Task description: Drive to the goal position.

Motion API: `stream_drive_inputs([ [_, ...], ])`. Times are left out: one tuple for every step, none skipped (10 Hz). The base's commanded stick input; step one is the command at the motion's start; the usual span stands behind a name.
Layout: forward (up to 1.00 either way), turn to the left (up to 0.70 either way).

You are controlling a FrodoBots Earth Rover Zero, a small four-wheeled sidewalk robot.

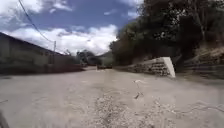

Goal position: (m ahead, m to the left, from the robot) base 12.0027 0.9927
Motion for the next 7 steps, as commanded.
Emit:
stream_drive_inputs([
  [1.0, 0.0],
  [1.0, 0.0],
  [1.0, 0.0],
  [1.0, 0.0],
  [1.0, 0.0],
  [1.0, 0.0],
  [1.0, 0.0],
])
